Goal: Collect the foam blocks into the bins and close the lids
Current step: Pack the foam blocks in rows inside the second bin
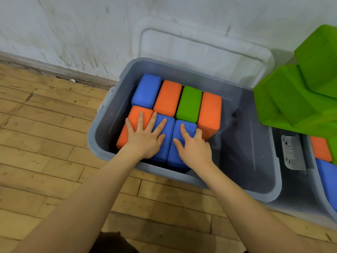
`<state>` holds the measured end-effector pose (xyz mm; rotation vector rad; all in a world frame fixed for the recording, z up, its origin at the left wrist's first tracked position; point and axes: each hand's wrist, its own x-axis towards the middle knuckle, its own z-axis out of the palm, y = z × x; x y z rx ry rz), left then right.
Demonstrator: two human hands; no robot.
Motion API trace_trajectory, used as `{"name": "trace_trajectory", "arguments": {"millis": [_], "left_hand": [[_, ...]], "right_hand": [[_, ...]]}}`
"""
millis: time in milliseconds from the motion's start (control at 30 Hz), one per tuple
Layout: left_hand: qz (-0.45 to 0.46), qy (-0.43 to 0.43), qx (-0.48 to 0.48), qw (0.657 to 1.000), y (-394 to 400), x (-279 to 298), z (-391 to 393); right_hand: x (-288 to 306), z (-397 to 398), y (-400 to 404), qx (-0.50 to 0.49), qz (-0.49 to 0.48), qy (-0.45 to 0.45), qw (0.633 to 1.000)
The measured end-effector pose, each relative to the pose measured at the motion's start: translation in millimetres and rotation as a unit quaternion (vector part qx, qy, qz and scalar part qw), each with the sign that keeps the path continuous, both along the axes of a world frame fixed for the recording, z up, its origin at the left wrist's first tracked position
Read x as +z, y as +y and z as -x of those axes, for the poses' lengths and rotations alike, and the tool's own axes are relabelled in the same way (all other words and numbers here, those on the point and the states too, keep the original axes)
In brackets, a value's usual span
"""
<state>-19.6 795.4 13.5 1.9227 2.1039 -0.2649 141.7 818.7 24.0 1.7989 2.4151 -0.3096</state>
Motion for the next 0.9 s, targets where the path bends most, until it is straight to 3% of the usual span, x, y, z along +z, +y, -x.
{"name": "trace_trajectory", "arguments": {"millis": [67,133,367,500,600,733,833,900], "left_hand": [[-0.01,0.004,-0.004,1.0,-1,-1,-1],[-0.01,0.0,-0.004,1.0,-1,-2,1],[-0.015,-0.033,0.012,0.999,0,1,2],[-0.124,-0.05,0.037,0.99,-6,23,-7],[-0.23,-0.104,0.033,0.967,-4,60,-29],[-0.344,-0.161,-0.017,0.925,19,126,-75],[-0.346,-0.179,-0.07,0.918,42,168,-120],[-0.332,-0.191,-0.087,0.92,57,184,-148]], "right_hand": [[-3,-3,2,0.018,-0.057,-0.046,0.997],[-7,-3,1,0.037,-0.112,-0.019,0.993],[-7,-14,8,0.054,-0.02,-0.009,0.998],[29,-29,16,0.072,-0.03,0.018,0.997],[66,-49,16,0.051,-0.137,0.107,0.983],[121,-90,22,0.032,-0.353,0.183,0.917],[161,-130,33,-0.032,-0.436,0.201,0.877],[175,-160,44,-0.062,-0.45,0.196,0.869]]}}
